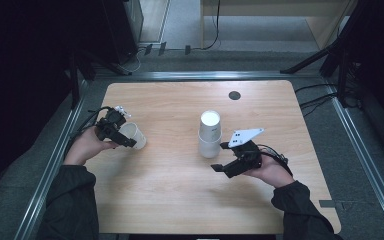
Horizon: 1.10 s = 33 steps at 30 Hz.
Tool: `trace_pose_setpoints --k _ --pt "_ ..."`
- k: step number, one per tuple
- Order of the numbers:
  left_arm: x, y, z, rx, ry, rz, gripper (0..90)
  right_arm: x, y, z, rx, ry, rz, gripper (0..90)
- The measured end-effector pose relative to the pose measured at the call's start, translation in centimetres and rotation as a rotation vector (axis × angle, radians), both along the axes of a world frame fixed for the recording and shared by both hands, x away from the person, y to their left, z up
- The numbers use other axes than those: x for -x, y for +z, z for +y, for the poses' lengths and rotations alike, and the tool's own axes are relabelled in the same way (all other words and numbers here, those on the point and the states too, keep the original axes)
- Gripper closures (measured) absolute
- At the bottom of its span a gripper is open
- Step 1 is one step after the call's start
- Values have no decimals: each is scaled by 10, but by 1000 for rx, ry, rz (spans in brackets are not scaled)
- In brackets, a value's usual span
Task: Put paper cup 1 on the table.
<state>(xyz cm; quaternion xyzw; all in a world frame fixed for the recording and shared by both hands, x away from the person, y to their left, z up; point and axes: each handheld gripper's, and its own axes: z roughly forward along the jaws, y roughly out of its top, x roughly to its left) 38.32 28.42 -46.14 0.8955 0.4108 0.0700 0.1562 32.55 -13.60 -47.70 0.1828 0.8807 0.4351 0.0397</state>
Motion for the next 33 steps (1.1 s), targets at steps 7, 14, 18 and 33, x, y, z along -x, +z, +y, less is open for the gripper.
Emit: trace_pose_setpoints --k 7,14,18,33 --pt "-2 -7 -4 -21 -4 8 252 0 -1 0 4 0 -3 170" --pt "-3 -9 -8 -22 -1 8 239 -1 -1 0 1 1 -1 170" --pt "-3 -9 -9 -23 -3 1 228 -1 -1 0 0 1 -1 170" --pt "-5 -12 -11 -4 10 -18 188 -2 -1 -1 -1 -2 -1 170"
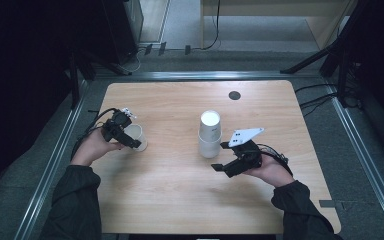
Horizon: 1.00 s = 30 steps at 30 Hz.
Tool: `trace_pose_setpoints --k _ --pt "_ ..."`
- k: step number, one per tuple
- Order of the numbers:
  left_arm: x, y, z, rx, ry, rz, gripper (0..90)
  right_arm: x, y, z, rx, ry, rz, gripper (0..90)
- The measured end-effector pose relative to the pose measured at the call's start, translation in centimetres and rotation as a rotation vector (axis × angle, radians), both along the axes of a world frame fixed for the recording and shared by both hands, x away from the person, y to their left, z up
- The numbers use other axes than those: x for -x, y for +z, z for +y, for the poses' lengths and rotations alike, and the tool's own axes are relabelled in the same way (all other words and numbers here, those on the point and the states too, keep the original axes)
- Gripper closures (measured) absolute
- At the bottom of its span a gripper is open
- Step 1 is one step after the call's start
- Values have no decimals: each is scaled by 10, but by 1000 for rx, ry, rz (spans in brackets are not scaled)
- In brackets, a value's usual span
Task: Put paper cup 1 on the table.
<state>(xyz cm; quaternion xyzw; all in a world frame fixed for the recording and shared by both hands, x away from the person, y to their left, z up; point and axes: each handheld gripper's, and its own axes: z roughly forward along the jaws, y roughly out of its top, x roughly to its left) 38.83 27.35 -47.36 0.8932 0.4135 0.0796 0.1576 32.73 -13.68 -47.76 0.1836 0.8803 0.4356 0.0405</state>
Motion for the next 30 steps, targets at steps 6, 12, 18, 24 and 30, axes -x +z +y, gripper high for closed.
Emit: trace_pose_setpoints --k 6,12,18,24,30 --pt "0 1 -2 11 -1 -4 126 -1 1 -1 -2 -4 3 170" --pt "3 10 2 44 6 -22 114 -1 1 -2 0 -6 3 169" --pt "10 30 11 97 36 -56 125 -2 3 -4 -6 -7 11 168" --pt "17 50 14 148 48 -97 125 -4 6 -8 -26 -4 54 171" --pt "22 63 3 191 18 -117 128 -7 8 -13 -11 -12 54 196"
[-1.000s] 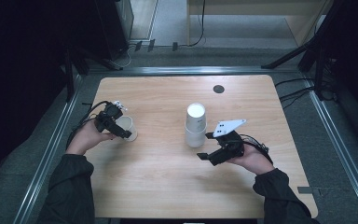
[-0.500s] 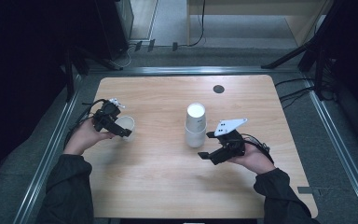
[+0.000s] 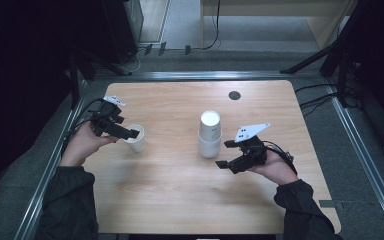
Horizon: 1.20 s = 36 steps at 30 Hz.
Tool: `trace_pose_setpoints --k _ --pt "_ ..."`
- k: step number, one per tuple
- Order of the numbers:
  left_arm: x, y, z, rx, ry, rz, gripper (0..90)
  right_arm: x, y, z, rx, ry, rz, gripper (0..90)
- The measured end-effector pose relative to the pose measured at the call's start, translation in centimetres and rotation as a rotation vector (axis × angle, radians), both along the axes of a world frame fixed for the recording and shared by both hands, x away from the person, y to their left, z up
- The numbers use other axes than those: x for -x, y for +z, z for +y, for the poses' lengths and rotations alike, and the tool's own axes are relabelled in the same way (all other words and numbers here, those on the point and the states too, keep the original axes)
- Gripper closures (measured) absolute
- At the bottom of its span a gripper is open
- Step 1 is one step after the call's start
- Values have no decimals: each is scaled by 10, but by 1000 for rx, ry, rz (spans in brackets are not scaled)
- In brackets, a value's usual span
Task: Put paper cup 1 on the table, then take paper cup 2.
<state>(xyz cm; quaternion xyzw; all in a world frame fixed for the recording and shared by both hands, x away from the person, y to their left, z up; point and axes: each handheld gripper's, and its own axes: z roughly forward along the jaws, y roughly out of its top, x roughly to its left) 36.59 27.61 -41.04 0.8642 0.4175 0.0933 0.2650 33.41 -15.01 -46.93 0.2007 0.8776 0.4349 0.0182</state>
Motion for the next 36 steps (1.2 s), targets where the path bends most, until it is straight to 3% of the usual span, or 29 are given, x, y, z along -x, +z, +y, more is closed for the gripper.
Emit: trace_pose_setpoints --k 7,10,16,21,25,36 --pt "4 5 -18 33 -55 -11 130 -4 4 -5 18 -19 3 221" --pt "4 5 -26 51 -80 -6 131 -5 8 -8 -6 -39 10 231" --pt "5 1 -40 69 -101 -2 132 -9 10 -13 -1 -67 25 177" --pt "5 -3 -49 112 -130 2 137 -10 10 -14 27 -70 -5 191" --pt "8 -6 -56 123 -151 2 138 -12 13 -15 32 -62 -36 214" --pt "21 -17 -74 157 -209 -2 141 -26 25 -18 37 -45 -47 241"
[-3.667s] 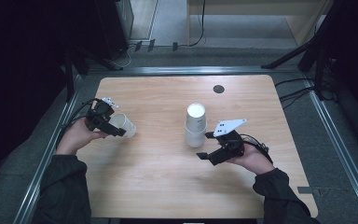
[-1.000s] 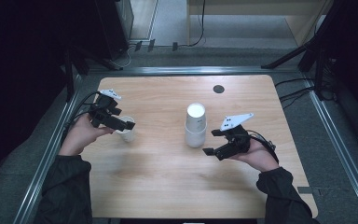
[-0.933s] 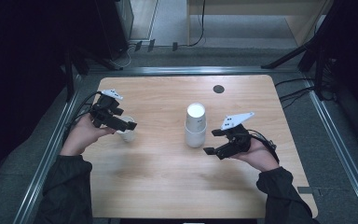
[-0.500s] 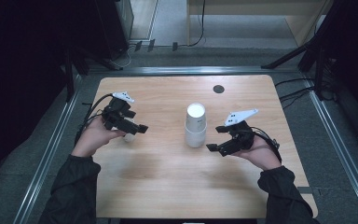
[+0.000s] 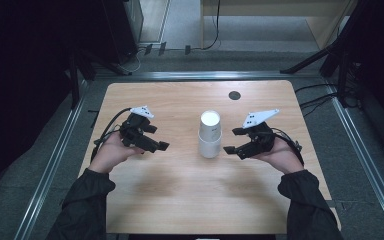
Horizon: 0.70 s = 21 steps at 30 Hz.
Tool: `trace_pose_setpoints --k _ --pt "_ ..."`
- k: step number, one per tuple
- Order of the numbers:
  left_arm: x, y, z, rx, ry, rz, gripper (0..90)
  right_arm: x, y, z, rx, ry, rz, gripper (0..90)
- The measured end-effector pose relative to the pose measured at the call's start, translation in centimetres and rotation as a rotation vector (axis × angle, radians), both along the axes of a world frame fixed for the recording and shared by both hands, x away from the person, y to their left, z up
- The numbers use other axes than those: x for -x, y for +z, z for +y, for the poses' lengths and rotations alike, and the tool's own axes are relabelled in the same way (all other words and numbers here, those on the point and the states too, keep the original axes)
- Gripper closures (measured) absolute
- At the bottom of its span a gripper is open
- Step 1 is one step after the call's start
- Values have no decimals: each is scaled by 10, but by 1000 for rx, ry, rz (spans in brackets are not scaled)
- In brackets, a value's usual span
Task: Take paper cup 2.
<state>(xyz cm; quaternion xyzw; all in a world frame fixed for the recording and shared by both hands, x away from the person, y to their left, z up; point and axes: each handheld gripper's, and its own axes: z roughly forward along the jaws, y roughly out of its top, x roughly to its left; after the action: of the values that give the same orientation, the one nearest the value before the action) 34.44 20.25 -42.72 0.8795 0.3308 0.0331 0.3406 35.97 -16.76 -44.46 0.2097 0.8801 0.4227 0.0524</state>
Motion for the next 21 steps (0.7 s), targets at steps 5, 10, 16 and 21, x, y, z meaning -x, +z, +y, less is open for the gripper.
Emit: trace_pose_setpoints --k 5,10,16,21 --pt "9 -7 -8 4 -22 -17 141 -13 14 2 22 27 -12 242" --pt "14 -15 -11 26 -41 6 141 -25 28 9 52 55 -14 242" --pt "20 -21 -12 39 -68 5 140 -37 43 28 120 113 -10 242" --pt "22 -23 -12 55 -68 2 140 -44 55 48 158 151 -9 242"
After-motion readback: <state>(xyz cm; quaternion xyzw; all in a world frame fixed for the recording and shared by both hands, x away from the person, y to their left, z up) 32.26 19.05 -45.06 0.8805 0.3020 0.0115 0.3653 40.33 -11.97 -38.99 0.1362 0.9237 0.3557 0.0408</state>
